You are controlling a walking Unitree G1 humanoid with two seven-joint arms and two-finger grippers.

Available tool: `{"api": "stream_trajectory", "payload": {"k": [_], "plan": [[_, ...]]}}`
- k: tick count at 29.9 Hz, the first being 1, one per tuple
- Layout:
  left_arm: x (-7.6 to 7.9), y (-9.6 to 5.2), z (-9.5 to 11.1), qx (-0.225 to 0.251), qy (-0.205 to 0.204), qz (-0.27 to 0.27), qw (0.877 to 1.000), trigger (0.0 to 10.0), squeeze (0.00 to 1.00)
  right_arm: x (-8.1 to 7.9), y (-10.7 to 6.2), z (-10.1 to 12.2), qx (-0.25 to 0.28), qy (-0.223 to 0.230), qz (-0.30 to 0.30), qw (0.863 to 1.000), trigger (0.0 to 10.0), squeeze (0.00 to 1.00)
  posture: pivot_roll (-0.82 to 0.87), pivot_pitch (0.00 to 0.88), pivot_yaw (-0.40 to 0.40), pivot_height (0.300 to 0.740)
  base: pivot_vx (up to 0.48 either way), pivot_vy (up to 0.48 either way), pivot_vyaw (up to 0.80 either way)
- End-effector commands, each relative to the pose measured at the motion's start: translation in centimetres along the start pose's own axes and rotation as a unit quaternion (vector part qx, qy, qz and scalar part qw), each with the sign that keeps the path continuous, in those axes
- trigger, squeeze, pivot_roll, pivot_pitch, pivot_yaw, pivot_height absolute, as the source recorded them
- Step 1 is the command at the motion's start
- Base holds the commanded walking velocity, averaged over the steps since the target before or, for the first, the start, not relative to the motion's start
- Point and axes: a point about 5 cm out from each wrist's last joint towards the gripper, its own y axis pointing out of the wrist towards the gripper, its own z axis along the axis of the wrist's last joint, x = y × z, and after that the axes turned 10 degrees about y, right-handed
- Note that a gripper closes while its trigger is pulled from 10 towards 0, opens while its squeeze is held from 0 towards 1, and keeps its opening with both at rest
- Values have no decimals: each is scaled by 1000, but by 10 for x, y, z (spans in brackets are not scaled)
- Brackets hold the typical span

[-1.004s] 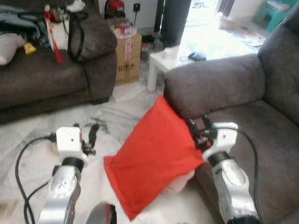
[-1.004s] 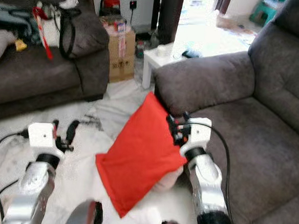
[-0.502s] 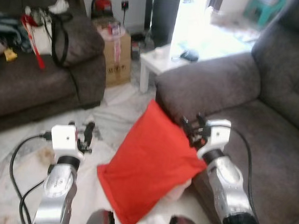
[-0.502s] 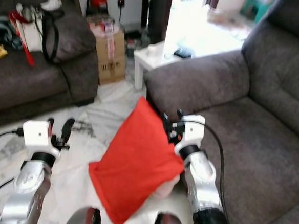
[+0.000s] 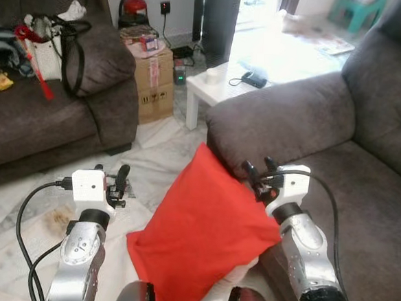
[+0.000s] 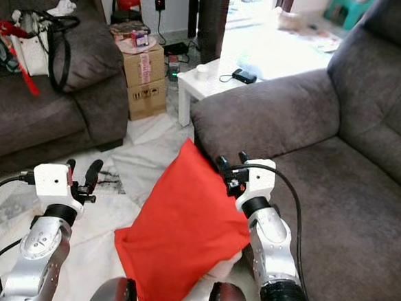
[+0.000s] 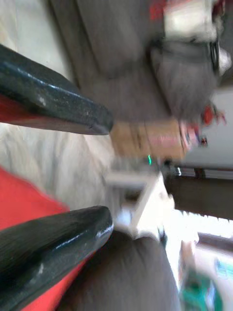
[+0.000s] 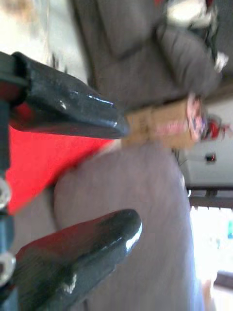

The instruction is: Move the pillow to the sofa from floor

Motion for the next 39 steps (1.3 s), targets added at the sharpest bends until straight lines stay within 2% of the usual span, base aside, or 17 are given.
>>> {"api": "stream_trajectory", "payload": {"k": [1, 5, 13, 17, 19, 23, 24, 25, 27, 29, 31, 35, 39], "plan": [[-6, -2, -2, -7, 4, 5, 1000, 10000, 0, -4, 4, 4, 7, -2, 7, 1000, 10000, 0, 10, 89, -10, 623, 341, 0, 0], [-6, -3, -5, -16, -1, -2, 1000, 10000, 0, -4, 4, 2, 1, -3, 6, 1000, 10000, 0, 14, 93, -11, 623, 337, 0, 0], [-2, -9, -24, -68, -1, -33, 997, 10000, 0, 3, 4, -7, -33, -7, -24, 999, 10000, 0, 14, 98, -11, 623, 0, 0, 0], [-8, -18, -39, -96, 14, -30, 995, 10000, 0, 9, 3, -20, -79, -8, -53, 995, 10000, 0, 12, 99, -12, 623, 0, 0, 0], [-12, -23, -42, -103, 15, -27, 994, 10000, 0, 16, 2, -26, -96, 21, -77, 992, 10000, 0, 20, 102, -15, 623, 0, 0, 0], [-16, -27, -46, -113, 16, -22, 993, 10000, 0, 25, 0, -41, -161, 28, -111, 980, 10000, 0, 23, 105, -21, 623, 0, 0, 0], [-16, -27, -46, -113, 16, -22, 993, 10000, 0, 25, 0, -41, -161, 28, -111, 980, 10000, 0, 23, 105, -21, 623, 0, 0, 0], [-16, -29, -47, -117, 18, -24, 993, 10000, 0, 26, -1, -46, -176, 41, -119, 976, 10000, 1000, 25, 107, -23, 623, 0, 0, 0], [-15, -31, -50, -124, 17, -28, 992, 10000, 0, 27, -1, -50, -192, 49, -126, 972, 10000, 1000, 26, 109, -25, 623, 0, 0, 0], [-14, -40, -59, -140, 21, -27, 990, 10000, 0, 26, -1, -58, -224, 47, -132, 964, 10000, 1000, 32, 114, -29, 623, 0, 0, 0], [-15, -43, -60, -143, 22, -23, 989, 10000, 0, 26, -1, -59, -230, 47, -133, 963, 10000, 1000, 32, 118, -31, 623, 0, 0, 0], [-26, -53, -61, -146, 28, 19, 989, 10000, 0, 24, -3, -64, -244, 55, -130, 959, 10000, 1000, 41, 129, -42, 623, 0, 0, 0], [-31, -56, -58, -137, 32, 40, 989, 10000, 0, 24, -6, -70, -259, 56, -136, 955, 10000, 1000, 43, 136, -47, 623, 0, 0, 0]]}}
